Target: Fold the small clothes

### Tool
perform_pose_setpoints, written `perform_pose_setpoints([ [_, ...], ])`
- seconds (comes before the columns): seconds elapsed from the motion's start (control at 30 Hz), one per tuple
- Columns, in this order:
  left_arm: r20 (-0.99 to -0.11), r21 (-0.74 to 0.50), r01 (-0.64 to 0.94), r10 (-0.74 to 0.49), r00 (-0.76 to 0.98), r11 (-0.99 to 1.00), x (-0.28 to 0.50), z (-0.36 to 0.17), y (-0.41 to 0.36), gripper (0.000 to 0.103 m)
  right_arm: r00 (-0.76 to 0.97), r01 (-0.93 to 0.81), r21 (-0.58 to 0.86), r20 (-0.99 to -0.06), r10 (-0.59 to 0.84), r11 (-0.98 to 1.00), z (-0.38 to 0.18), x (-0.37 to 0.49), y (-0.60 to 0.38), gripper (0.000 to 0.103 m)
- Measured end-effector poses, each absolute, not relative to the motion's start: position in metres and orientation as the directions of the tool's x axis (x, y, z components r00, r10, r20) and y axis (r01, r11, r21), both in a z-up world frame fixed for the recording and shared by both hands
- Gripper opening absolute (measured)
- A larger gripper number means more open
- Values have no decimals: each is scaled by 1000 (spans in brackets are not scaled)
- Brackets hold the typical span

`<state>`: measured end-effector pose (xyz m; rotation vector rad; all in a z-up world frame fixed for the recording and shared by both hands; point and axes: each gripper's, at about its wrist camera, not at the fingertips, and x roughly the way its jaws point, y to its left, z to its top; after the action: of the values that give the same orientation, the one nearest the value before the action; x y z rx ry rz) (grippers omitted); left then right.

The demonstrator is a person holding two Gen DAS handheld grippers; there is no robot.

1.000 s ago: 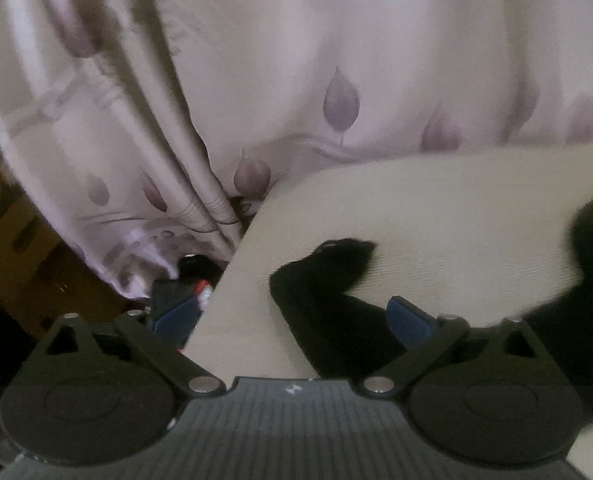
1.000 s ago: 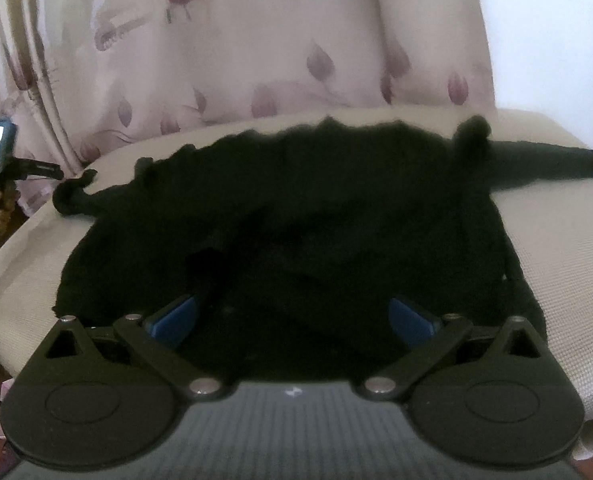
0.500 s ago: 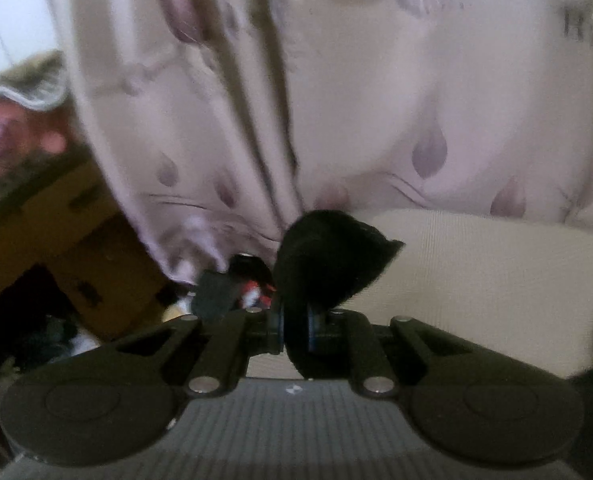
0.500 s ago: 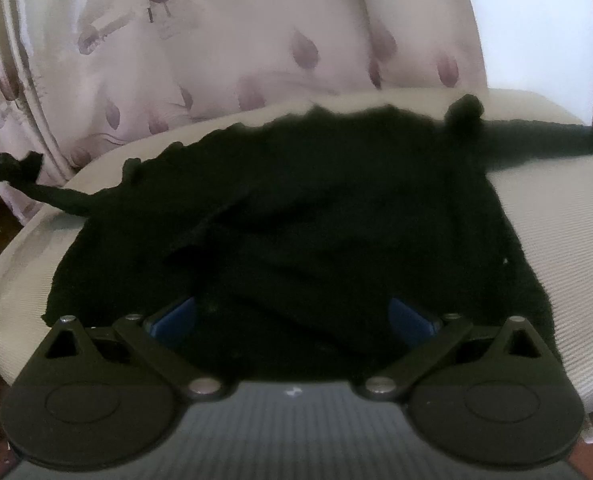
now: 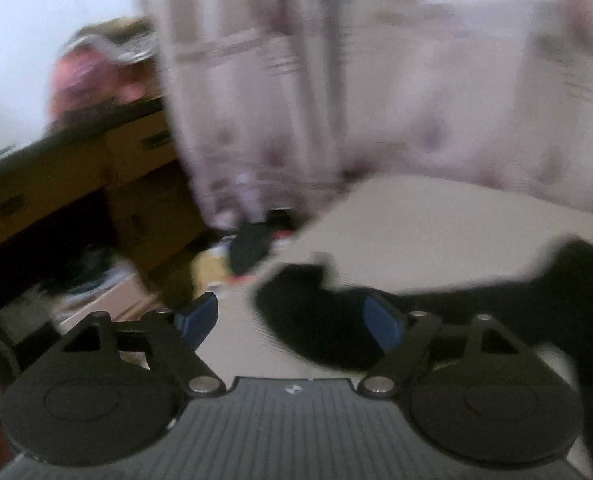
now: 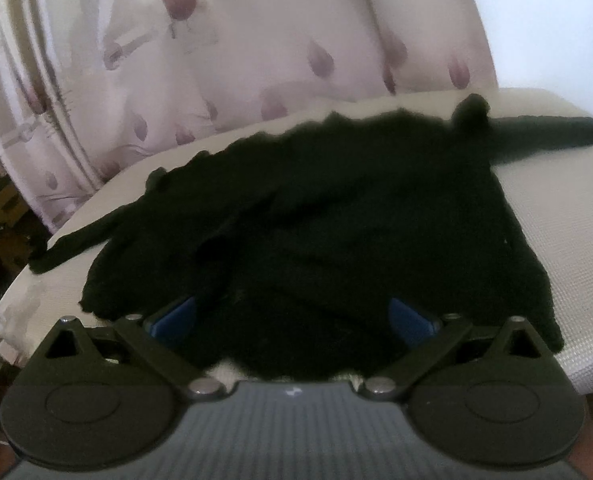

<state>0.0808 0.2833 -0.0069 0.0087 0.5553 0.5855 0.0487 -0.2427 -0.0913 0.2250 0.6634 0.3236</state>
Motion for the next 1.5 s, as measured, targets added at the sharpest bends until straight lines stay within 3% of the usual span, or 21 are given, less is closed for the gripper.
perform_pose_setpoints([
  [0.07, -505, 196, -394, 437, 745, 898, 70, -7, 248, 87, 743, -245, 291, -557, 372, 925, -93, 42, -242, 103],
  [0.27, -570, 22, 104, -73, 818, 994, 37, -23, 167, 89, 755, -296, 272, -520, 398, 916, -95, 20, -245, 103],
  [0.4, -575, 126, 309, -185, 797, 942, 24, -46, 119, 89, 771, -283, 266, -509, 383, 922, -95, 14, -259, 103],
  [0.53, -577, 198, 394, -218, 787, 898, 21, -66, 88, 89, 780, -250, 285, -507, 366, 926, -99, 15, -274, 103],
  [0.6, -586, 279, 391, -167, 793, 877, 25, -82, 69, 78, 781, -240, 294, -507, 364, 925, -102, 15, -279, 103],
  [0.67, -607, 313, 353, -100, 789, 882, 32, -95, 64, 20, 780, -235, 297, -510, 362, 925, -104, 16, -283, 103],
  [0.73, -606, 248, 313, -106, 789, 917, 36, -92, 70, 14, 779, -230, 298, -514, 358, 927, -105, 17, -286, 103],
  [0.83, -566, 182, 227, -87, 820, 957, 27, -73, 87, 13, 788, -217, 299, -508, 348, 929, -106, 16, -294, 103],
  [1.0, -511, 175, 134, -26, 859, 975, -14, -40, 96, 9, 805, -191, 295, -499, 321, 936, -108, 19, -309, 103],
  [1.17, -550, 137, -20, 93, 830, 990, -45, -33, 114, 4, 812, -169, 243, -514, 275, 955, -112, 22, -314, 103],
  [1.27, -628, 99, -58, 108, 771, 993, -53, -45, 131, 4, 817, -171, 220, -513, 263, 960, -112, 20, -314, 103],
  [1.4, -644, 111, -72, 126, 754, 991, -53, -51, 136, 5, 823, -206, 166, -503, 262, 964, -114, 22, -310, 103],
  [1.43, -627, 122, -64, 126, 769, 991, -53, -48, 133, 5, 829, -224, 137, -494, 263, 965, -114, 22, -307, 103],
  [1.5, -584, 170, -33, 128, 802, 985, -52, -44, 121, 18, 844, -242, 61, -478, 241, 968, -114, 23, -299, 103],
])
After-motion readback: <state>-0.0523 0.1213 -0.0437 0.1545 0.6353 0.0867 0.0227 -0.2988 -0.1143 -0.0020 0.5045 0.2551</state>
